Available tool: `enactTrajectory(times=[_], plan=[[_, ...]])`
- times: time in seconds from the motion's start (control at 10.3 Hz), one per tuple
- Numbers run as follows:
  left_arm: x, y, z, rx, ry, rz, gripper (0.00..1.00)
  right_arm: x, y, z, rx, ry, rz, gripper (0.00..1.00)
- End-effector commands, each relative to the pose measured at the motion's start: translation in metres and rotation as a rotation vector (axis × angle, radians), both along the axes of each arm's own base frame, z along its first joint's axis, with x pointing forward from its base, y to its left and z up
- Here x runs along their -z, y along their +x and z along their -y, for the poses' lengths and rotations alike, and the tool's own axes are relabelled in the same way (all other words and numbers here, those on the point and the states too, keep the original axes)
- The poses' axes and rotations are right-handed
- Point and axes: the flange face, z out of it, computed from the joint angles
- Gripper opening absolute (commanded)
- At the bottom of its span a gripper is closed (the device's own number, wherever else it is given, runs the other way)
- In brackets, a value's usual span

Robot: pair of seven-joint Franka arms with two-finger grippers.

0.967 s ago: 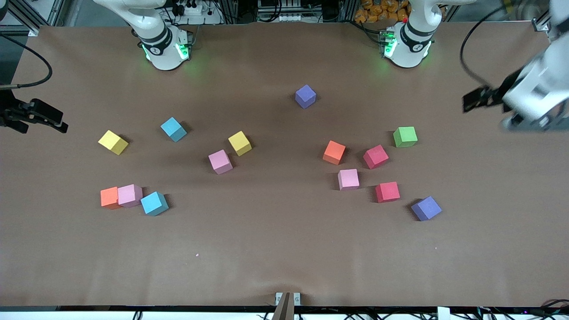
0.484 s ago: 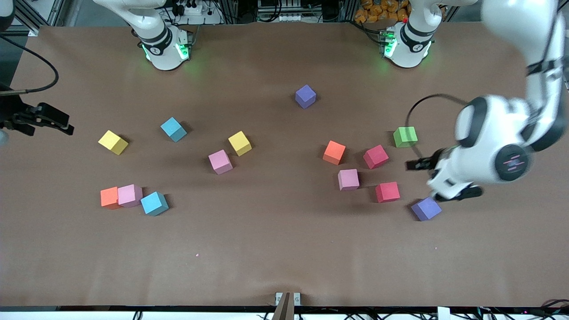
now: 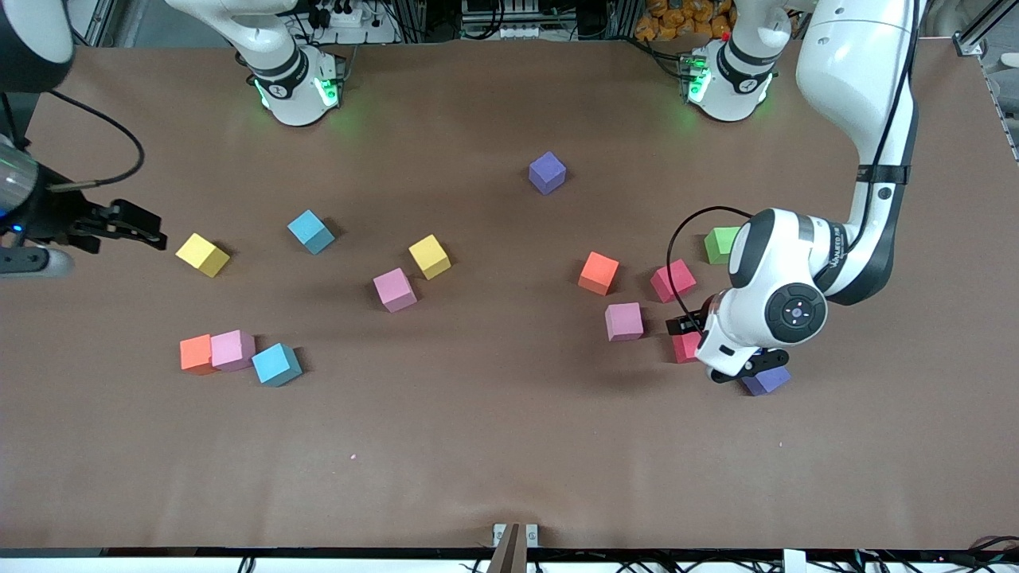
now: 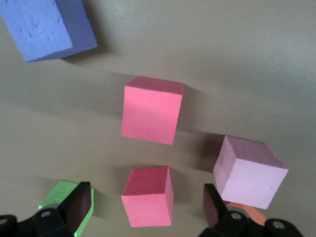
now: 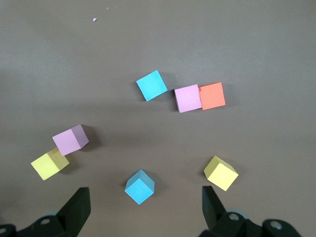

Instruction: Form number 2 with 11 blocks

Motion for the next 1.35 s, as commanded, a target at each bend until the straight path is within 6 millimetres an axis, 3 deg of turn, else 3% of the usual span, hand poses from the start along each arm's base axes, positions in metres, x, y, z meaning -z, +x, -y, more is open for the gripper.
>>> enactTrajectory(times=[0.0, 0.19, 0.48, 0.77, 1.06, 1.26], plan=[[0.003, -0.011, 0.000, -0.068, 0.001, -0.013, 1.00, 0.014, -0.008, -0.012, -0.012, 0.001, -0.004, 1.00], [0.012, -0.021, 0.004, -0.132, 0.009, 0.002, 1.00, 0.020, -0.020, -0.036, -0.053, 0.001, -0.010, 1.00], [0.031, -0.051, 0.005, -0.214, 0.011, 0.060, 1.00, 0.053, -0.063, -0.068, -0.074, 0.000, 0.044, 1.00], [0.051, -0.086, 0.012, -0.247, 0.011, 0.109, 1.00, 0.076, -0.084, -0.126, -0.061, -0.006, 0.024, 1.00], [0.063, -0.103, 0.008, -0.237, 0.028, 0.092, 1.00, 0.113, -0.102, -0.168, 0.017, -0.006, 0.033, 1.00], [0.069, -0.110, 0.012, -0.224, 0.034, 0.081, 1.00, 0.144, -0.112, -0.181, 0.016, 0.002, 0.055, 1.00]])
